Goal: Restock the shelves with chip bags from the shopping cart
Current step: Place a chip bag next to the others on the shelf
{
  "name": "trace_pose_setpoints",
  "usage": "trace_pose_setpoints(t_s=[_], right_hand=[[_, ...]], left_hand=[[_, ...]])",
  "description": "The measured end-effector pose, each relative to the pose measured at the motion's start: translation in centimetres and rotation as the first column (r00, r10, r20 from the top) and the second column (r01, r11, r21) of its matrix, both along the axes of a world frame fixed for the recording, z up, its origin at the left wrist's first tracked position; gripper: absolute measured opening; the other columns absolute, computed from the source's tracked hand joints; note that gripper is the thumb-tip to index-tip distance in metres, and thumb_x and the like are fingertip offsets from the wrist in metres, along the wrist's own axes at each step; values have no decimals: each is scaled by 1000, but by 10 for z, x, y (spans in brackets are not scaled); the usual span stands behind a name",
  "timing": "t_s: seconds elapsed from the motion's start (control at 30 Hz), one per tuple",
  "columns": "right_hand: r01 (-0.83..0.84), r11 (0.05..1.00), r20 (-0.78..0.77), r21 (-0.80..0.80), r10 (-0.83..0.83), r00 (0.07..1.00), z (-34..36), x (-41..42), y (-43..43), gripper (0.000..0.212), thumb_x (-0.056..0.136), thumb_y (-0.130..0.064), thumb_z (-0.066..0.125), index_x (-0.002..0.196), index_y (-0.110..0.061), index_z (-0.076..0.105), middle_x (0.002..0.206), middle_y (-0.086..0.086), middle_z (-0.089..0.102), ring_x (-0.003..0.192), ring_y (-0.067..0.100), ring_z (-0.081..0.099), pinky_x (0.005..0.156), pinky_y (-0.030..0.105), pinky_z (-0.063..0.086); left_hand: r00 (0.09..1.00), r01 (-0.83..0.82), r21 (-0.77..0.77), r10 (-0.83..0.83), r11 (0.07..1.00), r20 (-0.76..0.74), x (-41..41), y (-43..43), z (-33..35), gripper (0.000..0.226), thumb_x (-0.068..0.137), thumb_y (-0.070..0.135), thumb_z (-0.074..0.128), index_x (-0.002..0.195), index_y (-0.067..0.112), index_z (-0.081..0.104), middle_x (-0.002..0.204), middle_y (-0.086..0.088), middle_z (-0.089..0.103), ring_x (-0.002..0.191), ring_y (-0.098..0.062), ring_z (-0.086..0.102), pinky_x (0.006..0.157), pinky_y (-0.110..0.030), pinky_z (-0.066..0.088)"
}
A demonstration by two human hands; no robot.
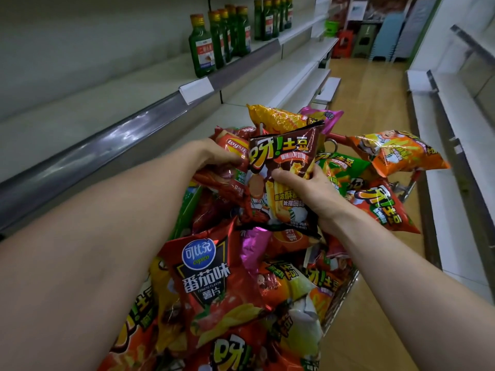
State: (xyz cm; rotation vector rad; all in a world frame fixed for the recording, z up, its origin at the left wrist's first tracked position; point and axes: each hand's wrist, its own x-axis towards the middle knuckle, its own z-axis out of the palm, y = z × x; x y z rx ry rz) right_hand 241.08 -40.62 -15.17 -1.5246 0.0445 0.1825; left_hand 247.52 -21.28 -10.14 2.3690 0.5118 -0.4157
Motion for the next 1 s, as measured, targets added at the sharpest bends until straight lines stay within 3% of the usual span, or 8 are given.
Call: trace_pose_setpoints(t_s=[0.07,0.2,0.4,0.53,0.67,0.83,0.9,1.0], right_hand=[[1,1000,14,-3,-1,1000,2,-2,0,56,75,-28,80,121,-22,49,108,5,69,93,22,70,79,35,58],[16,1000,17,1,-16,1000,12,-11,5,54,75,-29,80,119,-22,50,107,4,69,93,21,70,79,35,58],[23,999,44,39,-25,999,37,-36,19,46,76,-28,79,112,-24,51,105,5,70,92,22,71,79,38,58],[46,995,54,84,-51,997,59,-59,31,43,77,-28,78,108,-23,50,105,10,71,90,26,72,79,42,59],[44,992,58,121,-52,997,84,-91,39,94,54,-42,87,133,-15,44,111,12,71,96,31,71,86,48,57],[44,982,111,186,-66,992,120,-142,46,99,54,-50,87,137,-13,46,113,15,70,100,34,70,90,52,54],[71,977,141,202,-101,985,134,-166,46,108,48,-57,90,137,-14,47,116,16,69,104,35,68,95,54,50],[138,957,164,256,-183,969,155,-205,40,102,49,-54,91,133,-10,52,117,18,68,106,37,67,95,56,50]], left_hand=[[1000,6,-47,-6,999,-7,-10,0,9,65,82,41,73,127,6,43,85,-12,57,72,-26,61,59,-35,48],[999,1,-145,7,989,52,-33,5,22,67,83,28,74,135,1,41,112,-18,60,101,-33,63,72,-39,48],[992,-7,-273,41,962,120,-66,27,41,59,82,26,75,130,5,46,93,-11,56,72,-23,56,67,-37,47],[991,11,-330,33,944,128,-90,42,51,49,79,33,77,109,11,45,81,-9,58,65,-22,59,55,-33,48],[988,70,-439,0,896,157,-117,52,61,40,81,33,75,107,12,54,82,-9,66,67,-24,66,55,-33,54],[966,255,-572,-174,780,193,-162,47,79,11,94,19,61,97,9,60,64,-6,70,48,-17,65,56,-32,59],[951,306,-602,-205,737,233,-177,42,86,14,94,21,60,91,8,61,61,-7,69,45,-16,64,48,-27,57],[919,388,-600,-248,700,306,-198,30,98,26,90,28,67,101,6,67,79,-10,73,61,-21,69,64,-35,60]])
